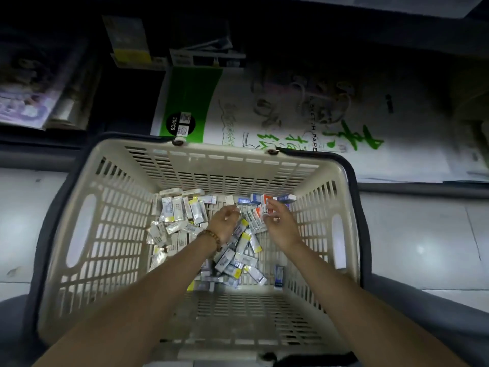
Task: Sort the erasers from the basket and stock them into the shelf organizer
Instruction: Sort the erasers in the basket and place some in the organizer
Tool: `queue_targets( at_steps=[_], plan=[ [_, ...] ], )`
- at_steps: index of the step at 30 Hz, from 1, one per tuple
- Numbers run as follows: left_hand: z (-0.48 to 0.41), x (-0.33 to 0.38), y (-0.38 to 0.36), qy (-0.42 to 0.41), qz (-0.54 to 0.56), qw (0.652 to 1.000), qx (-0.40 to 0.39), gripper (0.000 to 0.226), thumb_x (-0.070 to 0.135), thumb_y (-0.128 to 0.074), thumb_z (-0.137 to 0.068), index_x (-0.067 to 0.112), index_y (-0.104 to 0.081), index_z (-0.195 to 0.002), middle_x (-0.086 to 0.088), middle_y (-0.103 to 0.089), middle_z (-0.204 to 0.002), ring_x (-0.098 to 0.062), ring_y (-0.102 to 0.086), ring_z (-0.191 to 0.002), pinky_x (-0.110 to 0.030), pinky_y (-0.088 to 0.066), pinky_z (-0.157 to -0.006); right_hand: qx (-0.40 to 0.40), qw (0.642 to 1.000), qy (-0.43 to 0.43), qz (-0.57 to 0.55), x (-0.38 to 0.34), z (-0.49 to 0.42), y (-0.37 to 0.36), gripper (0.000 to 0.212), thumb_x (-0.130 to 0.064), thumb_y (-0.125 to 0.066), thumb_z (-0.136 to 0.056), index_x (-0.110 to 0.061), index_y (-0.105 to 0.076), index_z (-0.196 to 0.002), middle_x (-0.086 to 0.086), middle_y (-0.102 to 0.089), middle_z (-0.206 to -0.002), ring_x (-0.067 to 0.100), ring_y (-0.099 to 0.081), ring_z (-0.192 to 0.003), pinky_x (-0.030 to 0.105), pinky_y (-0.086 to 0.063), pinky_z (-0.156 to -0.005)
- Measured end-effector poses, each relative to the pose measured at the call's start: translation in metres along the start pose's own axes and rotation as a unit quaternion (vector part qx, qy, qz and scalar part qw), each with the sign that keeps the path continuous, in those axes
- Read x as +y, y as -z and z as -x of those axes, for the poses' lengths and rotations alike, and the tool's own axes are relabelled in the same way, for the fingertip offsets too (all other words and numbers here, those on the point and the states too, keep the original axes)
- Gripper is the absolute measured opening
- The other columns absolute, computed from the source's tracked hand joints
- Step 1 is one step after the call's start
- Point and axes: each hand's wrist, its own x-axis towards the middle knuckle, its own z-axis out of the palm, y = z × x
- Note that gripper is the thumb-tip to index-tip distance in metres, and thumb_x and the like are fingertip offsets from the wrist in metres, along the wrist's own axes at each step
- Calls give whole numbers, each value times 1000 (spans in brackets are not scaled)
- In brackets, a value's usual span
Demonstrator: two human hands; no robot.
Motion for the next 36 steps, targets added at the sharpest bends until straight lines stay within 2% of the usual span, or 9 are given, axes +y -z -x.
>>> queue_targets(
  at_steps=[4,9,13,16,24,26,29,33,36],
  plan=[
    [-15,16,-2,-3,8,1000,-15,50,36,-39,-99,15,-34,-144,-10,-39,-146,-27,-43,-130,-33,-38,-105,91,988,-42,-118,2,-6,0,46,-2,-56,-90,-15,-39,-131,5,-50,-117,9,-58,-77,15,-48,-53],
    [-41,29,-13,38,-61,997,-40,55,39,-40,-98,4,-38,-140,-22,-45,-140,-37,-46,-125,-44,-40,-104,131,988,-27,-80,0,-8,-5,58,-3,-55,-90,-23,-29,-137,2,-55,-98,28,-65,-83,41,-55,-70],
    [-53,34,-24,39,-47,996,-58,36,33,-47,-97,1,-61,-91,-22,-59,-88,-27,-58,-78,-37,-50,-82,124,989,-61,-53,-2,-8,0,61,-5,-53,-92,-23,-25,-142,3,-57,-91,28,-66,-86,44,-55,-74],
    [-57,37,-35,23,-116,992,-45,42,38,-45,-97,13,-40,-64,-6,-40,-60,-20,-41,-57,-26,-35,-64,124,991,-23,43,-1,-3,6,51,-8,-55,-91,-23,-33,-135,6,-59,-108,20,-62,-80,29,-50,-65],
    [-57,25,-34,-14,8,1000,10,26,27,-57,-92,3,-63,-87,-12,-57,-79,-24,-54,-74,-18,-47,-69,115,981,2,158,-1,-9,5,36,-15,-53,-94,-15,-47,-129,7,-48,-130,23,-54,-111,25,-45,-86],
    [-52,21,-28,-31,26,999,23,27,22,-54,-94,10,-48,-71,-9,-47,-66,-20,-46,-62,-17,-44,-56,110,984,-16,142,-2,-15,9,32,-13,-57,-92,-16,-53,-124,5,-59,-118,15,-59,-98,16,-42,-74],
    [-46,15,-16,-27,105,993,44,26,12,-55,-92,11,-40,-71,-14,-49,-76,-21,-52,-71,-33,-49,-69,107,993,-16,55,-2,-17,9,23,-3,-63,-87,-7,-61,-109,-1,-64,-93,-8,-56,-64,-2,-35,-49],
    [-27,17,5,25,294,955,19,26,3,-50,-94,12,-36,-73,-15,-58,-83,-23,-64,-67,-28,-58,-61,173,981,-16,-89,-5,-4,5,16,-4,-67,-84,-3,-63,-100,9,-65,-92,8,-60,-67,0,-37,-47],
    [-18,17,15,50,356,933,-28,16,5,-46,-96,8,-42,-81,-17,-60,-91,-27,-67,-70,-39,-58,-67,130,976,-1,-172,-14,8,-1,15,-16,-71,-83,-10,-61,-93,15,-69,-89,18,-64,-69,22,-51,-60]
  ],
)
